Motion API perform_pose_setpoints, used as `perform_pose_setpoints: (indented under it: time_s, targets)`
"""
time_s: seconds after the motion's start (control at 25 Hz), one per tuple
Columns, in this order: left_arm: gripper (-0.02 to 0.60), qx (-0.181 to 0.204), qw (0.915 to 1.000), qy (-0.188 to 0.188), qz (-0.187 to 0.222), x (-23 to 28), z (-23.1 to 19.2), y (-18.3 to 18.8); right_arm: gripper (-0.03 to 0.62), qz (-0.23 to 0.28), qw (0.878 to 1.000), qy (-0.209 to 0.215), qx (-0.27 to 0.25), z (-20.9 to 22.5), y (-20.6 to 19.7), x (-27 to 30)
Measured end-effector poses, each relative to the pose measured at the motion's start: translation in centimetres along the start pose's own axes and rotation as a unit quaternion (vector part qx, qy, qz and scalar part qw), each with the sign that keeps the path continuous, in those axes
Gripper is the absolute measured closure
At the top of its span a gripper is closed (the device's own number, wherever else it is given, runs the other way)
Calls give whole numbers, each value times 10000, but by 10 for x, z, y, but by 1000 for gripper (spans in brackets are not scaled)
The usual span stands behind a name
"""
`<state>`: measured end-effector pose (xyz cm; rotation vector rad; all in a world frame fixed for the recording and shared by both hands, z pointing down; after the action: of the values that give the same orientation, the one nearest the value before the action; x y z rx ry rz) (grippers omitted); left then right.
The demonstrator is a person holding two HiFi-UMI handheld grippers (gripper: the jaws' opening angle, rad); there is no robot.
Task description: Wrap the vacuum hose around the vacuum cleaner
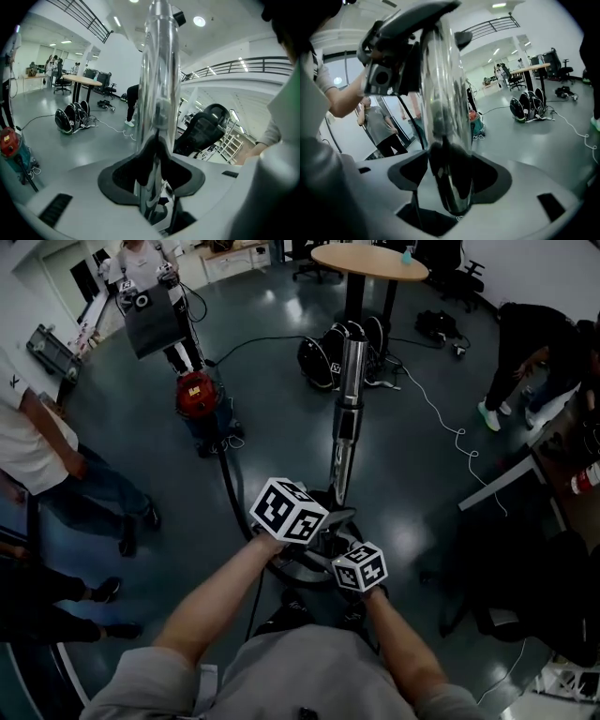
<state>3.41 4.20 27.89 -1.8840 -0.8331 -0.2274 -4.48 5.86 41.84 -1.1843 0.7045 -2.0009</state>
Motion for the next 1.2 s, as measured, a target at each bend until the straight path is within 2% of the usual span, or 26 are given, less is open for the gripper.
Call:
perform_pose_setpoints:
  time_s: [0.2, 0.24, 0.28, 0.32, 0.52, 0.72, 0.8, 0.84, 0.92, 0.96, 1.08, 1.2]
  targets:
    - [416, -339, 9985, -74, 420, -42, -23, 10, 326, -35, 9993, -194, -305, -13, 7, 31]
    - [416, -389, 9980, -43, 492, -50, -29, 9, 371, -19, 9987, -271, -426, -14, 11, 33]
    - [416, -439, 9974, -2, 576, -58, -35, 8, 444, -24, 9979, -343, -557, -14, 15, 35]
    - [416, -495, 9965, 37, 678, -66, -40, 7, 464, -58, 9969, -385, -681, -15, 18, 37]
    - [416, -788, 9875, 271, 1337, -105, -69, 6, 470, -283, 9920, -364, -1172, -23, 38, 49]
    - [414, -841, 9789, 635, 1748, -137, -90, -2, 473, -617, 9850, -227, -1594, -31, 48, 57]
    - [404, -636, 9747, 907, 1943, -149, -93, -5, 473, -820, 9814, -154, -1731, -35, 51, 57]
    - [382, -356, 9716, 1180, 2021, -156, -94, -7, 473, -918, 9793, -116, -1800, -37, 52, 56]
    - [278, 286, 9626, 1706, 2084, -166, -97, -12, 473, -1099, 9740, -52, -1980, -37, 53, 55]
    - [265, 444, 9599, 1807, 2094, -168, -98, -13, 473, -1181, 9707, -30, -2095, -34, 55, 53]
    - [216, 398, 9582, 1862, 2134, -169, -105, -12, 473, -1355, 9606, 57, -2428, -23, 61, 51]
    - [216, 155, 9553, 2028, 2146, -171, -115, -14, 473, -1439, 9559, 172, -2554, -7, 69, 53]
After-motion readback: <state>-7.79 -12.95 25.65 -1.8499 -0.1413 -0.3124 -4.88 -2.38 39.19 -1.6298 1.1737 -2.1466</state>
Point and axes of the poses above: the fingertips, and each gripper's own axes: x forward along the fingers, z to its right, y out of its top, the point moved 2 cm from there along -x, backward along the fingers, and after that the axes turned 3 degrees about -y, right-handed, at the moved point
